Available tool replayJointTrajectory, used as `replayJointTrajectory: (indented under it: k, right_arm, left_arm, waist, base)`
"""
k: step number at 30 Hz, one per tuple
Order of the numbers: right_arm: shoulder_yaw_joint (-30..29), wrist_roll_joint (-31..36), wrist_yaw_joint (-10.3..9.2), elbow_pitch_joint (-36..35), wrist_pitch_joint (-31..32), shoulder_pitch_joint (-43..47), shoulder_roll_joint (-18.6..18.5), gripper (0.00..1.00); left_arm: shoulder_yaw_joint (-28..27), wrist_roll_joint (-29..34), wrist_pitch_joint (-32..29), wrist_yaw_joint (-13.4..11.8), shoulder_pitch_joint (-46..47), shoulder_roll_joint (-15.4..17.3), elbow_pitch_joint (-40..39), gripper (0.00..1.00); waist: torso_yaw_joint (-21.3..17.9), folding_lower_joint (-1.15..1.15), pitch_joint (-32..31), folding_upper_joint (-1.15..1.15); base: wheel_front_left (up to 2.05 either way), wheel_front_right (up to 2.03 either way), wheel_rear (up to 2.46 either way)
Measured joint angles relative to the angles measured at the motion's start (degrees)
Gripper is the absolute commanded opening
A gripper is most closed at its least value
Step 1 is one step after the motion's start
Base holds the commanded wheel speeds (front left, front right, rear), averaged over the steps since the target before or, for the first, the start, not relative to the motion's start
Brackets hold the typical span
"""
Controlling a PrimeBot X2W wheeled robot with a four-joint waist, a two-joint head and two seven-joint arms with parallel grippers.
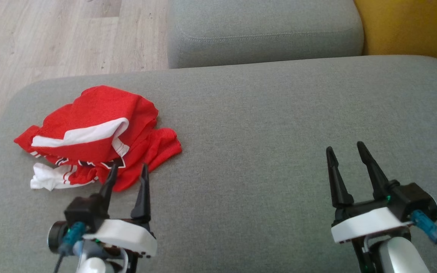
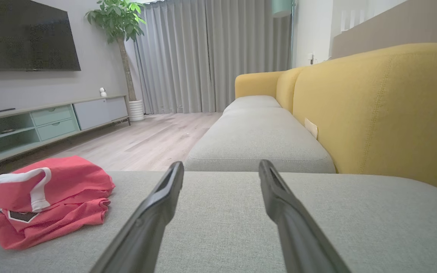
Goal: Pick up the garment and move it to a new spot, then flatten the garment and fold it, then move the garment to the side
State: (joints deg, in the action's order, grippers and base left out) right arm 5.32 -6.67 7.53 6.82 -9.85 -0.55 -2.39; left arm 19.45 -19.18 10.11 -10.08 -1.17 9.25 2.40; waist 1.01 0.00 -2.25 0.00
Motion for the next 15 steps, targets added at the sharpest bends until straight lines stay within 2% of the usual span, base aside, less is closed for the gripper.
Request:
replayJointTrajectory:
  k: [9, 15]
  right_arm:
    - [1.02, 7.38, 0.00, -0.51, -1.68, 0.13, -0.01, 1.00]
    - [1.34, 6.47, 0.00, -0.55, -2.33, 0.15, -0.02, 1.00]
  left_arm:
    - [3.69, 5.95, 1.27, -1.20, 0.01, 1.32, 0.99, 1.00]
    - [3.56, 6.45, 2.34, -1.71, -0.01, 0.67, -0.66, 1.00]
  waist:
    - [0.16, 0.00, -0.29, 0.00]
    - [0.21, 0.00, -0.47, 0.00]
  base:
    - [0.00, 0.00, 0.00]
    - [0.00, 0.00, 0.00]
